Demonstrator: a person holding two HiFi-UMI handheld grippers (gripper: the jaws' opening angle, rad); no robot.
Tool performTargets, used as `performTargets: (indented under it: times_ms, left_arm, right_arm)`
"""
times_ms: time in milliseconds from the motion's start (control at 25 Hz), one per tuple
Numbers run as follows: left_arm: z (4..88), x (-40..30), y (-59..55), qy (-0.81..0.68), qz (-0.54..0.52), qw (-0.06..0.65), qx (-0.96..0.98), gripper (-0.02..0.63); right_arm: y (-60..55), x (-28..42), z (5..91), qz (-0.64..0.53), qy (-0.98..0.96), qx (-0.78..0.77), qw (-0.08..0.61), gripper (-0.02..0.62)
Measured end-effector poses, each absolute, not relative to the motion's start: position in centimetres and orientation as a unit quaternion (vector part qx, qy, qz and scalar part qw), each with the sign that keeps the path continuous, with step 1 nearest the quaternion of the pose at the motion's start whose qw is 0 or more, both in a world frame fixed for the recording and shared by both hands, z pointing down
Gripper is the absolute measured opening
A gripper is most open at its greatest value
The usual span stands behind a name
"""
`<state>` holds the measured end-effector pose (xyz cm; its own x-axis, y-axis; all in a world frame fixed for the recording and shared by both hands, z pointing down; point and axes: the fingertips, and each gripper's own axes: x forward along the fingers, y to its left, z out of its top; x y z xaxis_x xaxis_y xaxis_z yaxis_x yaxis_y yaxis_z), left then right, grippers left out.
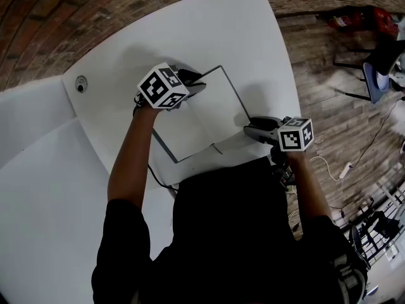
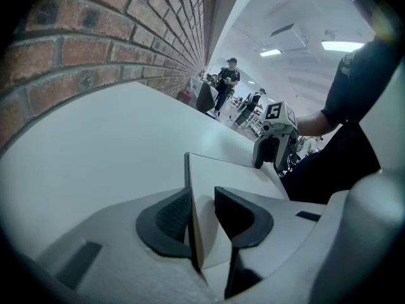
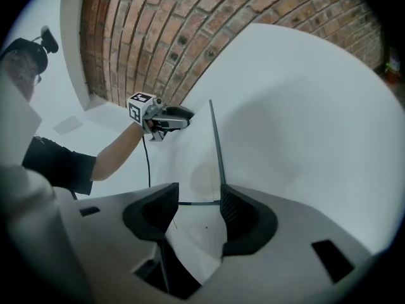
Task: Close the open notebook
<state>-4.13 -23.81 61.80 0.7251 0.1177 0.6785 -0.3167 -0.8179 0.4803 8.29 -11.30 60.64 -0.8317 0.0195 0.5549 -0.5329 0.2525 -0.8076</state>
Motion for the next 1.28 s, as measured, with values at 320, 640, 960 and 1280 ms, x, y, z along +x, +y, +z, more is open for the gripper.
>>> performTargets:
  times_ms: [320, 640, 960, 1280]
  left_arm:
    - [61.7, -3.8, -23.1, -0.041, 0.369, 0.304, 0.878, 0.106]
    - [61.7, -3.7, -22.5, -0.047, 0.368, 0.296, 0.880, 0.106]
    - [61.9, -3.6, -21.4, -0.063, 0.366, 0.299, 0.879, 0.104]
    - [62.3, -3.0, -18.6, -0.064, 0.372, 0.300, 0.876, 0.094]
  right_arm:
    - [-9.8, 6.9, 60.4, 0.587, -0.761, 0.135, 0.240, 0.194]
    - [-9.7, 7.6, 60.0, 0.576, -0.768, 0.151, 0.236, 0.201]
    - [-8.3, 8.5, 59.0, 0.563, -0.777, 0.171, 0.223, 0.201]
    - [-3.9, 9.5, 58.8, 0.559, -0.777, 0.194, 0.212, 0.201]
